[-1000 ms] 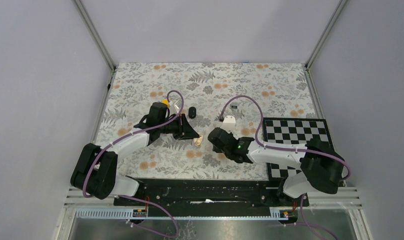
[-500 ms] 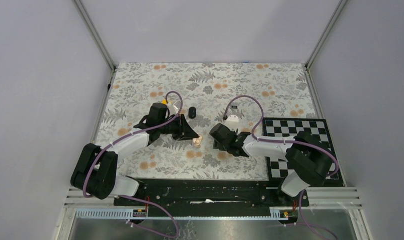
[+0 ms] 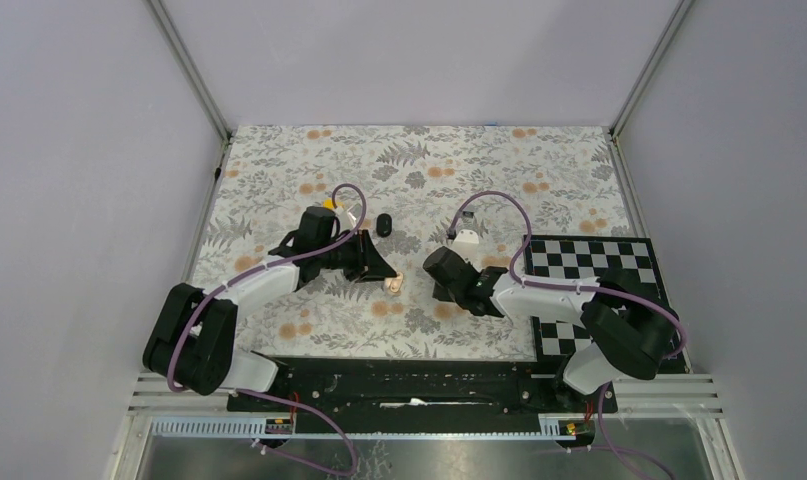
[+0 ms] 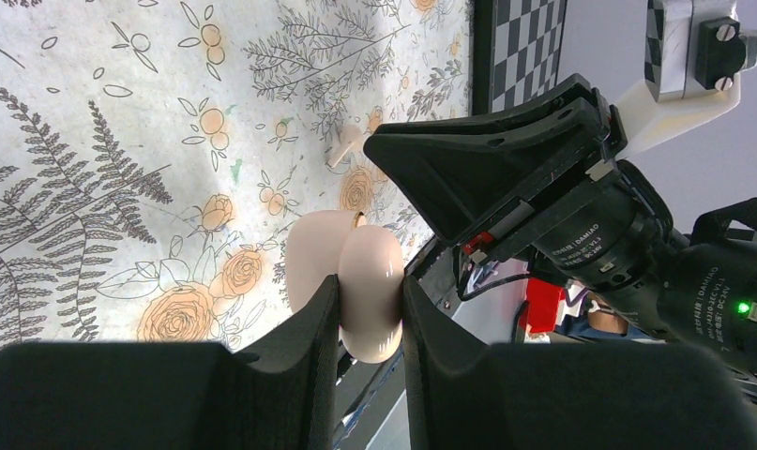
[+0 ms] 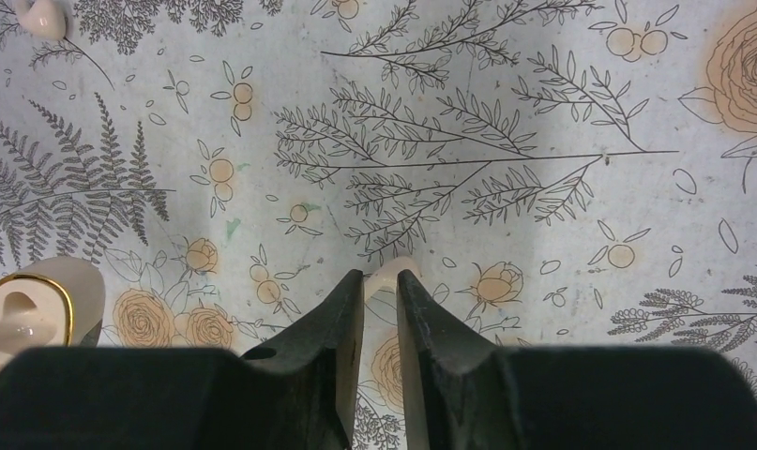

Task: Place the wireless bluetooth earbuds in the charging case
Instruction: Place the earbud at the center of the board.

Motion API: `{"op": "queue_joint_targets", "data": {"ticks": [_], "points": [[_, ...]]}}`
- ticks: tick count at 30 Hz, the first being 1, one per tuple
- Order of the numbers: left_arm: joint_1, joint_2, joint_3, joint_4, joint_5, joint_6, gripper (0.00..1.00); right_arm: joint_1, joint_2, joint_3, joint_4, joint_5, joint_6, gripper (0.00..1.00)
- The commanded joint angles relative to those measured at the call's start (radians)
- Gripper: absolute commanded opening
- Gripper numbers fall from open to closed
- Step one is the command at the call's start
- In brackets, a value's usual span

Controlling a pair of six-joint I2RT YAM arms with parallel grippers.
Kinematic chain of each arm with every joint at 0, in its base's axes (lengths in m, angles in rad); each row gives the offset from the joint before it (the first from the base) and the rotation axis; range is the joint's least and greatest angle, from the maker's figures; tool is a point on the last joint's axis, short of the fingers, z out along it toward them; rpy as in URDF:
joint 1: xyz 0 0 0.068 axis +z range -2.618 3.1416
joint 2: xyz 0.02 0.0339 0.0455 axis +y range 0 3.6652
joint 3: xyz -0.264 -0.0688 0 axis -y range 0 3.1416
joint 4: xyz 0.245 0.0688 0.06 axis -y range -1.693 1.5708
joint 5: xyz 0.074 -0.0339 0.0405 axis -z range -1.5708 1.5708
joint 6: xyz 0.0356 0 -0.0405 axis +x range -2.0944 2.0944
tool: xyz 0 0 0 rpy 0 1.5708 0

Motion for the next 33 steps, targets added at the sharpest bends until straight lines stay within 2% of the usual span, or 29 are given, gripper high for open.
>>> {"op": "queue_joint_targets", "data": {"ticks": [1,21,25,29,33], "points": [[0.001,0.005,0.036,0.012,0.002,0.027,0.0,-0.004,0.006,0.031,-0.023,-0.001,-0.001,0.27],[0.001,0.037,0.053,-0.023,0.001,0.05,0.0,-0.004,0.111,0.076,-0.026,-0.002,-0.027,0.28],[0.002,0.043,0.058,-0.027,0.003,0.053,0.0,-0.004,0.108,0.084,-0.027,0.005,-0.047,0.3],[0.005,0.049,0.062,-0.031,0.005,0.055,0.0,-0.004,0.099,0.116,-0.073,0.009,-0.1,0.35],[0.007,0.049,0.062,-0.035,0.007,0.057,0.0,-0.002,0.055,0.124,-0.094,0.0,-0.158,0.36]]}}
